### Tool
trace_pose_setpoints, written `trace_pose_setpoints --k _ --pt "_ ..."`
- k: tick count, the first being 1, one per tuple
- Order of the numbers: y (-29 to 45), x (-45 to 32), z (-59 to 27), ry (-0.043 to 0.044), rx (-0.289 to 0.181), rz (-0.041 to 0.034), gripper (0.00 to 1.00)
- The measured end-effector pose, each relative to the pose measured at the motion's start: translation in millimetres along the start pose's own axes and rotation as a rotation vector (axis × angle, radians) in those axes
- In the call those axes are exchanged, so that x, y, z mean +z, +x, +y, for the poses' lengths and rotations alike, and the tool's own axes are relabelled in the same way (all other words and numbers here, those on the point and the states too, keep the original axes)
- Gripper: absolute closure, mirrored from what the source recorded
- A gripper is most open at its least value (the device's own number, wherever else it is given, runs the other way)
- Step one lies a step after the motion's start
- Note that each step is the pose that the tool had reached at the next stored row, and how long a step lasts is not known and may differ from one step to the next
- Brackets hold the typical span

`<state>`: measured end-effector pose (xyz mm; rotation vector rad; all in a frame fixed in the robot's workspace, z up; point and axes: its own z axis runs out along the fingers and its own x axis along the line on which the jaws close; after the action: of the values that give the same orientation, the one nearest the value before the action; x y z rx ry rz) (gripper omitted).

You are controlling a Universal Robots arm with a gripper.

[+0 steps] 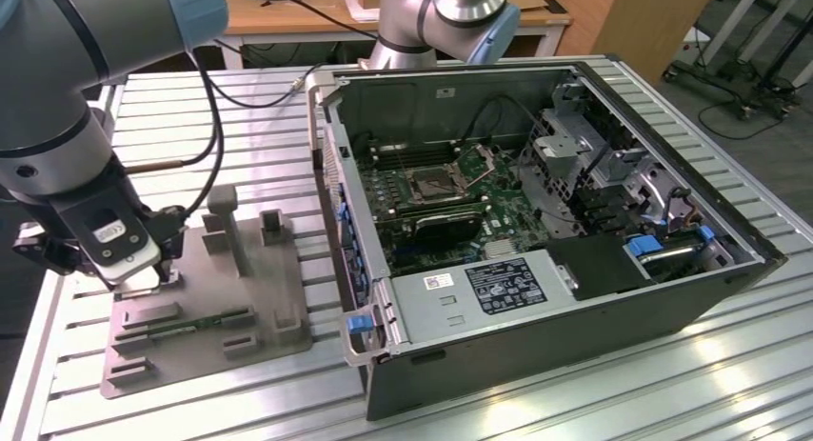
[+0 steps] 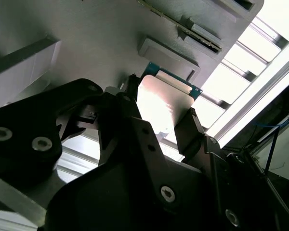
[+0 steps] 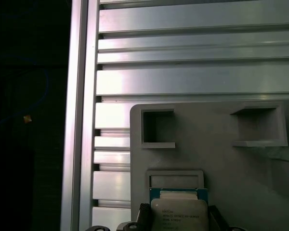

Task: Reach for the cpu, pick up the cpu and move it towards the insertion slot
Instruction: 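Pick up the cpu and move it towards the insertion slot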

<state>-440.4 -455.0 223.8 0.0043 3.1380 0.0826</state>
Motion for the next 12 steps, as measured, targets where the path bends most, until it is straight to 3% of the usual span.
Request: trace_pose_setpoints --k 12 --pt "0.0 -1.9 -0.5 0.0001 0.0 0.0002 0.45"
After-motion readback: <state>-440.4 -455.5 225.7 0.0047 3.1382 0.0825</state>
